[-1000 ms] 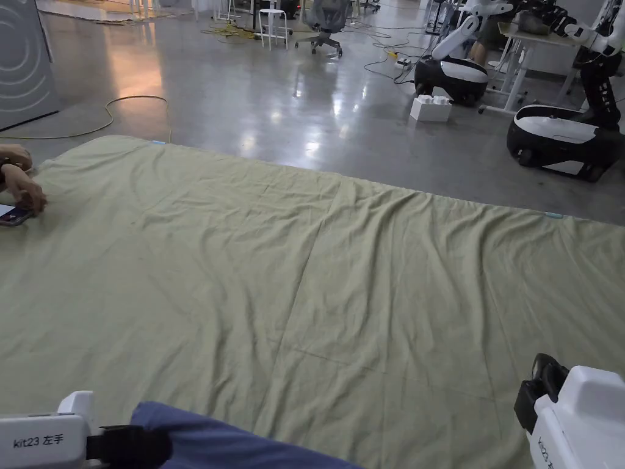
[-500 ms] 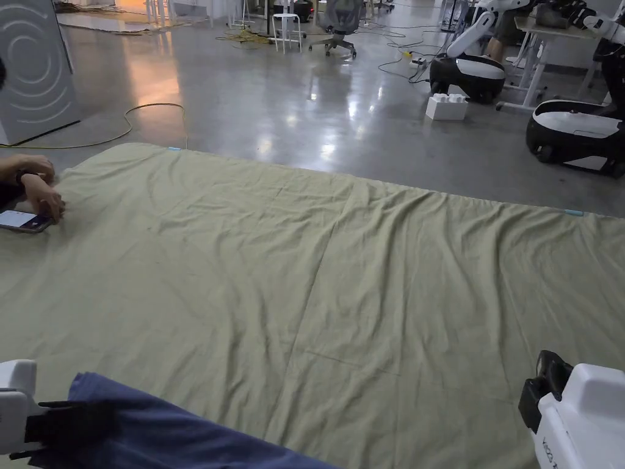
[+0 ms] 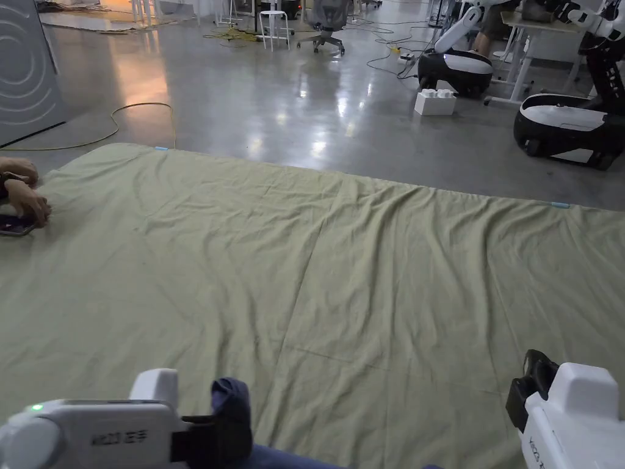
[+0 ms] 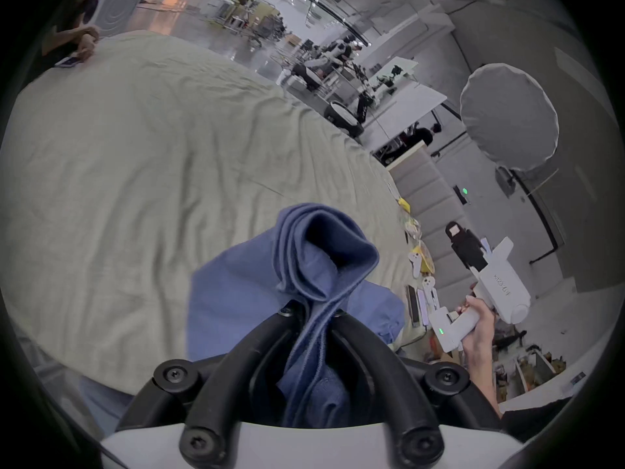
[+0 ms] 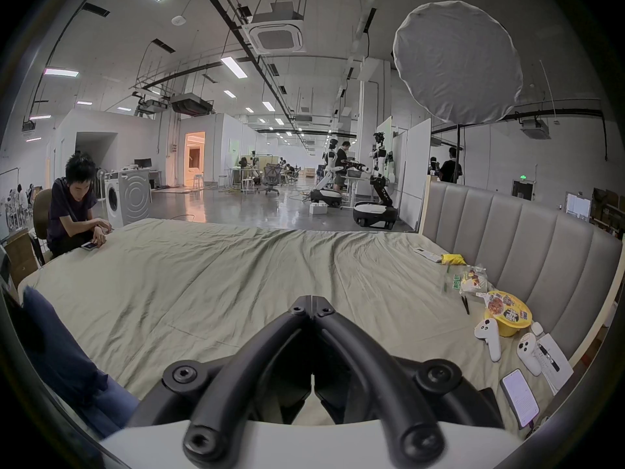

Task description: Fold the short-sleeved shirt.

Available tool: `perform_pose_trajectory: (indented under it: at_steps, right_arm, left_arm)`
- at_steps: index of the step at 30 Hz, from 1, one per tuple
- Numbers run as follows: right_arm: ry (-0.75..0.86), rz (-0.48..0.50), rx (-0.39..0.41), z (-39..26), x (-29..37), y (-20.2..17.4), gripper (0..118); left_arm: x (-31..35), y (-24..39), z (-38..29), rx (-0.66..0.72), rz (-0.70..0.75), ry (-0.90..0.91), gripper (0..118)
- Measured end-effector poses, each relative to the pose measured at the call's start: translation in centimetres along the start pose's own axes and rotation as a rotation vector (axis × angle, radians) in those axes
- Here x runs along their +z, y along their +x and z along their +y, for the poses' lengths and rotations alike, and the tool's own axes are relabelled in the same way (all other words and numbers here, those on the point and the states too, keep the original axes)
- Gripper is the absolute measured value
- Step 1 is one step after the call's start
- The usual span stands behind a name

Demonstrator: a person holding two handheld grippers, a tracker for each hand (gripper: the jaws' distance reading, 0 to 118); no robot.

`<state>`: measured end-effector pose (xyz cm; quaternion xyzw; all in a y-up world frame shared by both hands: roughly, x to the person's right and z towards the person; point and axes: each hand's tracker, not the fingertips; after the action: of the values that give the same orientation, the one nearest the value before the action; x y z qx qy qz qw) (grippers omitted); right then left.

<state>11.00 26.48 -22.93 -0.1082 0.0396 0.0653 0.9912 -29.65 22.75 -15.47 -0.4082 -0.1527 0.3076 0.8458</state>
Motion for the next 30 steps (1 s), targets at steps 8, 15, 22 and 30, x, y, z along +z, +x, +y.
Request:
perform_pose_trajectory:
  at_steps: [8,15,22,30]
  right_arm:
    - [-0.015,-0.018,-0.015,-0.5,0.8,1.1,1]
    - [-0.019,-0.041,-0.013,-0.7,1.2,2.1,1]
    - [-0.020,-0.051,-0.025,-0.8,1.3,2.5,1]
    - [-0.026,-0.043,-0.049,-0.7,1.6,2.7,1]
  left_arm:
    - [-10.3,1.3,-3.6,-0.039,0.131,-0.135,9]
    - [-13.2,1.0,-5.5,-0.029,0.194,-0.200,10]
    - [-9.5,1.6,-3.7,-0.001,0.106,-0.143,62]
    - [-5.9,0.9,-1.9,-0.036,0.164,-0.034,58]
